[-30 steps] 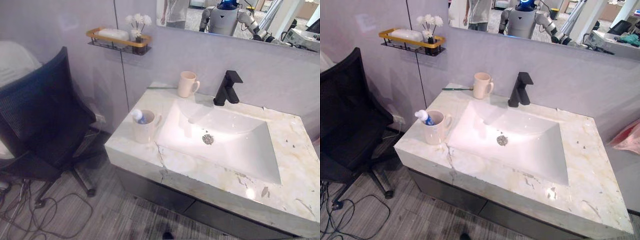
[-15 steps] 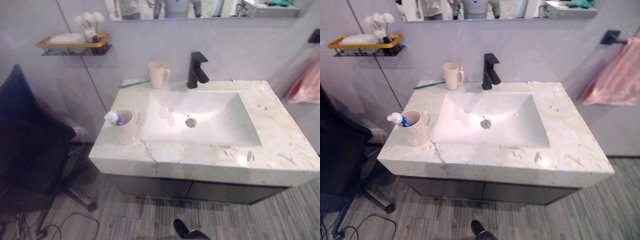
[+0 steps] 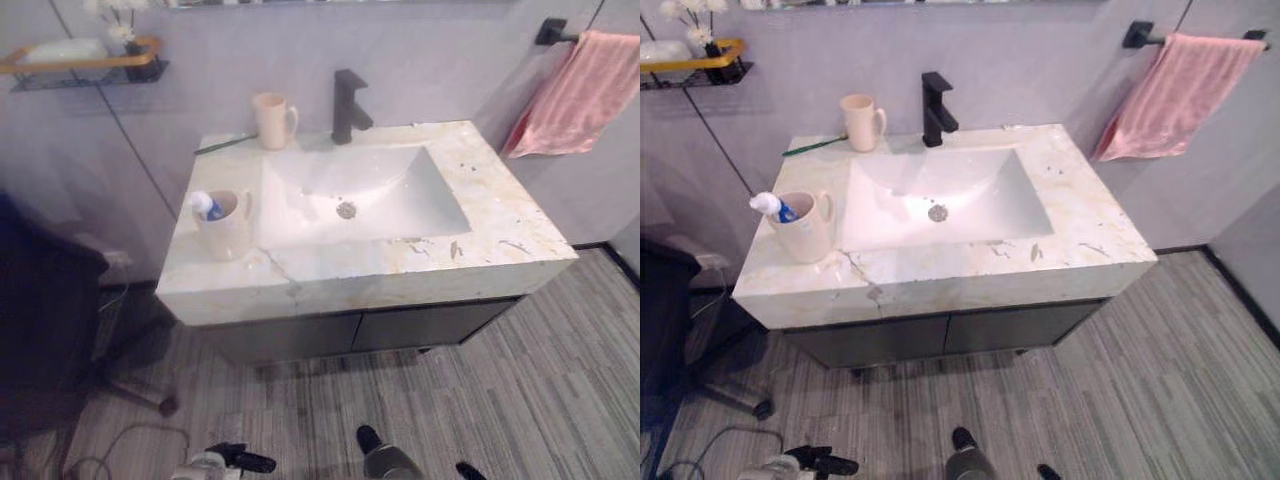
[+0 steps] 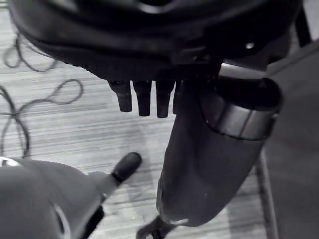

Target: Organize the bathroom.

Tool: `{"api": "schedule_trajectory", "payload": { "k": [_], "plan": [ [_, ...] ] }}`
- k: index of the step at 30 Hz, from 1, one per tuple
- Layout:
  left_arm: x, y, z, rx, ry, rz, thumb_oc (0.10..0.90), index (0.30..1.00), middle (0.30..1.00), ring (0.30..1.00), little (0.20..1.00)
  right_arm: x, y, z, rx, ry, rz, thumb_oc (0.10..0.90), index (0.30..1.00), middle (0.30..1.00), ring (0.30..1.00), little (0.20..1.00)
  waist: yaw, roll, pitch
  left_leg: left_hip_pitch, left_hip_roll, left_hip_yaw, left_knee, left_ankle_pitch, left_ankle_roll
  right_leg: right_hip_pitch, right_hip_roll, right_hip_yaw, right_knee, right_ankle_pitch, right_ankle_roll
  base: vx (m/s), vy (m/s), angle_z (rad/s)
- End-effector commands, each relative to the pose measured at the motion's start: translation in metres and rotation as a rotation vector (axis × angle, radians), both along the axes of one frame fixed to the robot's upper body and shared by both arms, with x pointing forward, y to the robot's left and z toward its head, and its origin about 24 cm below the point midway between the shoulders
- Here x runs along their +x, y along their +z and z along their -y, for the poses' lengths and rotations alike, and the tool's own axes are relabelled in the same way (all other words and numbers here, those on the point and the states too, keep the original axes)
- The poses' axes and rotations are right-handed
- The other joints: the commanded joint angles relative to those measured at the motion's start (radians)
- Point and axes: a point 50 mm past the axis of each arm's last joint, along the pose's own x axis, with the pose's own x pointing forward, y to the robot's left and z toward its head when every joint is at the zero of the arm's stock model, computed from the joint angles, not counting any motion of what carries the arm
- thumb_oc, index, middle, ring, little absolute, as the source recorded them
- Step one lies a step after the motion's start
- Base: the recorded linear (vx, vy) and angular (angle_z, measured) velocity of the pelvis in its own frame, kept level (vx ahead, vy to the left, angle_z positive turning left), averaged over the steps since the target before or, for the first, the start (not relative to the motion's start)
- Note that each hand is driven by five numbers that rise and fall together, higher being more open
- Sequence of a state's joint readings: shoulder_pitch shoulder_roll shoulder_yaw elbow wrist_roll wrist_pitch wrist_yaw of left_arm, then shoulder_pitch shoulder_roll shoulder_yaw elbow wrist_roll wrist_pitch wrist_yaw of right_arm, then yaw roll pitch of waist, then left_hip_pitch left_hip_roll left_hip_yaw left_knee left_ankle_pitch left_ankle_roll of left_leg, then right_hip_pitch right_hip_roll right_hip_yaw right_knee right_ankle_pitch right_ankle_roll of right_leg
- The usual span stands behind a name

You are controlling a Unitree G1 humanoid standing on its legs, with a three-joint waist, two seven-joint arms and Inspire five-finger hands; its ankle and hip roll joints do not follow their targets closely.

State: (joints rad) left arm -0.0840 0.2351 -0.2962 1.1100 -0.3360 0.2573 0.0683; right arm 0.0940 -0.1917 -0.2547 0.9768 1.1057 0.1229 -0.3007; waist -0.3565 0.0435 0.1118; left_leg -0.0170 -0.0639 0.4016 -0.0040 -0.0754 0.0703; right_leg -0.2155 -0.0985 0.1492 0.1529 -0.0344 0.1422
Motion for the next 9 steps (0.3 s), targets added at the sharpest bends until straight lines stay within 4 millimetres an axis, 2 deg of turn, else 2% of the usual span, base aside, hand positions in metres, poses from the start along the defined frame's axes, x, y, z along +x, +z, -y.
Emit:
{"api": "schedule_trajectory", "payload": {
  "k": [1,6,9],
  "plan": [
    [-0.016,-0.004,-0.004,0.001,-0.02,-0.054,0.8,0.9,0.9,0.9,0.9,0.0,0.017,0.044,-0.195,-0.017,0.015,0.8,0.9,0.9,0.9,0.9,-0.014,-0.03,-0.084,-0.038,0.079,-0.151,0.094,-0.025,-0.066,0.041,0.032,-0.001,-0.063,0.083,0.023,0.02,-0.047,0.06],
    [-0.022,-0.007,0.006,-0.009,-0.039,-0.066,0.8,0.9,0.9,0.9,0.9,-0.007,0.015,0.048,-0.194,0.005,-0.026,0.8,0.9,0.9,0.9,0.9,-0.003,-0.044,-0.096,-0.009,0.087,-0.155,0.065,-0.019,-0.068,0.071,0.046,-0.011,-0.081,0.076,0.016,0.01,-0.084,-0.06],
    [-0.023,-0.008,0.006,-0.005,-0.036,-0.075,0.8,0.9,0.9,0.9,0.9,-0.009,0.011,0.04,-0.163,0.017,-0.044,0.8,0.9,0.9,0.9,0.9,0.002,-0.051,-0.098,-0.004,0.09,-0.16,0.053,-0.013,-0.068,0.076,0.048,-0.019,-0.087,0.076,0.014,-0.03,-0.049,-0.09]
  ]
}}
